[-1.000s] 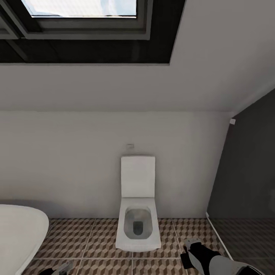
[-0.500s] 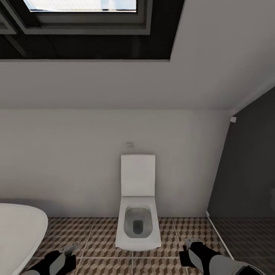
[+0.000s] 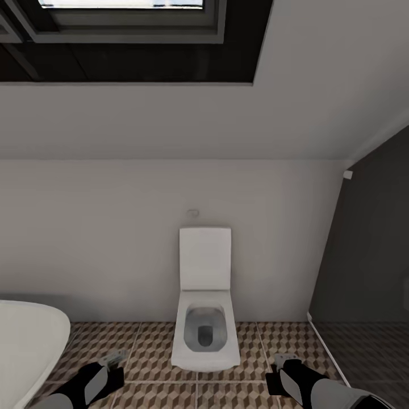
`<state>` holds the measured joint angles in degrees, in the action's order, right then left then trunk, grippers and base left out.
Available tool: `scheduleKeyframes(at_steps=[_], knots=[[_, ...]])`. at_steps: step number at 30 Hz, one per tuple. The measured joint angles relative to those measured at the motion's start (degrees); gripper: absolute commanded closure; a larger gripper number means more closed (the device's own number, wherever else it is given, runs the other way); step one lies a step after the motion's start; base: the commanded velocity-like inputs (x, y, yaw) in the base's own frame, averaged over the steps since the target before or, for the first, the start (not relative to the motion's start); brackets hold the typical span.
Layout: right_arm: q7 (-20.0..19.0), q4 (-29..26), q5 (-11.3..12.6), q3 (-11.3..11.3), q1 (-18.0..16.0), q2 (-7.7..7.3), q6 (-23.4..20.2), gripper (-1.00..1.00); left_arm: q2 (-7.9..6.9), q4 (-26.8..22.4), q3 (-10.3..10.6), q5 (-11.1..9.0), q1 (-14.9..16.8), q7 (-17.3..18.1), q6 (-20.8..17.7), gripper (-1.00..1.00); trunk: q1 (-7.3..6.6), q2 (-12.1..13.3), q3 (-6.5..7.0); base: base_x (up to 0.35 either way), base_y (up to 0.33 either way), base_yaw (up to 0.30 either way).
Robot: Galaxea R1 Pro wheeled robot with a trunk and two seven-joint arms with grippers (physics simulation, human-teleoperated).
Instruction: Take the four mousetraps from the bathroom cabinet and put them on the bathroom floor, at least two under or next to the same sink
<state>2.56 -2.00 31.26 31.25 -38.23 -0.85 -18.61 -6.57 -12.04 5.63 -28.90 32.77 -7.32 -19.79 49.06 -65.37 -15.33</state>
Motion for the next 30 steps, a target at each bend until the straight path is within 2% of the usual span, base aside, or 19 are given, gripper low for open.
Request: scheduleKeyframes(at_steps=[5, 10, 13, 21, 25, 30], knots=[[-0.01, -0.01, 0.00, 0.00, 0.00, -0.01, 0.00, 1.00, 0.90, 0.04, 0.02, 2.16, 0.01, 0.00, -0.09, 1.00, 1.10, -2.01, -0.90, 0.000, 0.000, 0.000], [-0.01, 0.02, 0.03, 0.02, 0.00, -0.19, 0.08, 1.00, 3.28, 0.14, 0.15, 4.36, 0.04, -0.38, -0.22, 1.00, 2.20, -4.01, -1.80, 0.000, 0.000, 0.000], [-0.02, 0.02, 0.06, 0.04, 0.00, -1.28, 0.40, 1.00, 3.91, 0.26, 0.18, 5.31, 0.08, -0.51, -0.30, 1.00, 2.86, -5.22, -2.34, 0.000, 0.000, 0.000], [-0.24, -0.75, 0.13, -0.08, 0.00, -1.74, 1.70, 1.00, 4.35, 0.07, 0.20, 5.68, 0.38, -0.52, -0.36, 1.00, 4.61, -8.43, -3.77, 0.000, 0.000, 0.000], [-0.12, -2.58, 0.08, -0.01, 0.00, -1.68, 1.73, 1.00, 4.79, 0.29, 0.35, 5.76, 2.43, -0.41, -0.42, 1.00, 5.49, -10.03, -4.49, 0.000, 0.000, 0.000], [-0.09, -2.93, 0.05, 0.00, 0.00, -1.68, 1.74, 1.00, 5.34, 1.25, 2.83, 5.77, 3.05, -0.29, -0.31, 1.00, 6.59, -12.04, -5.39, 0.000, 0.000, 0.000]])
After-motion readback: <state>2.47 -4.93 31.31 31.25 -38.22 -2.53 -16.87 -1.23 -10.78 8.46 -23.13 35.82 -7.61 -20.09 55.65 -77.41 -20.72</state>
